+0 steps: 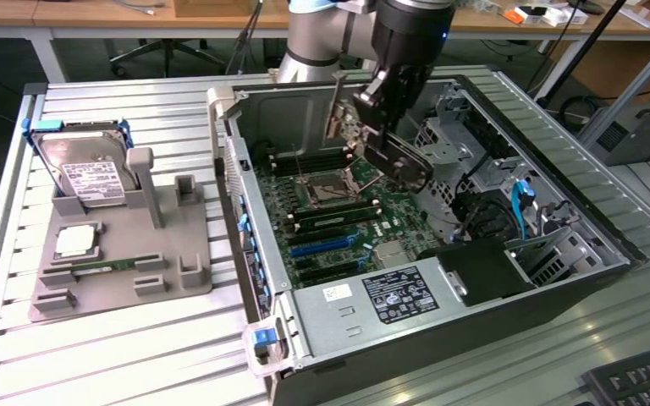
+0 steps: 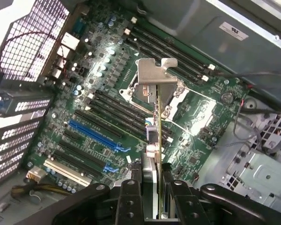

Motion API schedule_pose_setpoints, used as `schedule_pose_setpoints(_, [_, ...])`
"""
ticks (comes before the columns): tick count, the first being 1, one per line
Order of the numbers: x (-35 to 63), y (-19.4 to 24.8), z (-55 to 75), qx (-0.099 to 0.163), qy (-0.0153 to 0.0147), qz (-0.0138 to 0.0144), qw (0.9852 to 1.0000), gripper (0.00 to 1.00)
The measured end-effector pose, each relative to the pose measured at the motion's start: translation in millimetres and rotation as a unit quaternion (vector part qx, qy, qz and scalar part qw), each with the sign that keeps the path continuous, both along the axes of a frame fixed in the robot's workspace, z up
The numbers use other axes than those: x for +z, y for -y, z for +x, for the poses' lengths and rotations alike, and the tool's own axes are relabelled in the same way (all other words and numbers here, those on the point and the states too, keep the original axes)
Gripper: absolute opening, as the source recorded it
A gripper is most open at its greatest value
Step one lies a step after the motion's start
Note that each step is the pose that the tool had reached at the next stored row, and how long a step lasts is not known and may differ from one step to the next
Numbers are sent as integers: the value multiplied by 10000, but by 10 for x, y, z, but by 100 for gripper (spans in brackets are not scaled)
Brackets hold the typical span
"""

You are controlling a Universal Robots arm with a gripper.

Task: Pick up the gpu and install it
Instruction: 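Insert the gpu into the slot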

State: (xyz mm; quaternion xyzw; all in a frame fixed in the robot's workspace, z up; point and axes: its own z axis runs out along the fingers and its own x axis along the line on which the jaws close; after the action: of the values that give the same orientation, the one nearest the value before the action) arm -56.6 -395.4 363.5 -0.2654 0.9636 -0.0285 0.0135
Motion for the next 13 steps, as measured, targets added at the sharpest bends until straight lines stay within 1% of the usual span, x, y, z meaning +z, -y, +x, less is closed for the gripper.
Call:
schedule_pose_setpoints(2, [-5,0,0,233,0,0,9997,27])
schedule_pose_setpoints(3, [-8,0,0,369,0,0,9993,27])
schedule_pose_setpoints(6, [-14,0,0,664,0,0,9978,27])
schedule_pose_setpoints(7, [-16,0,0,788,0,-1,9969,27])
schedule_pose_setpoints(10, [-22,0,0,1028,0,0,9947,27])
schedule_pose_setpoints(13, [-28,0,0,1286,0,0,9917,27])
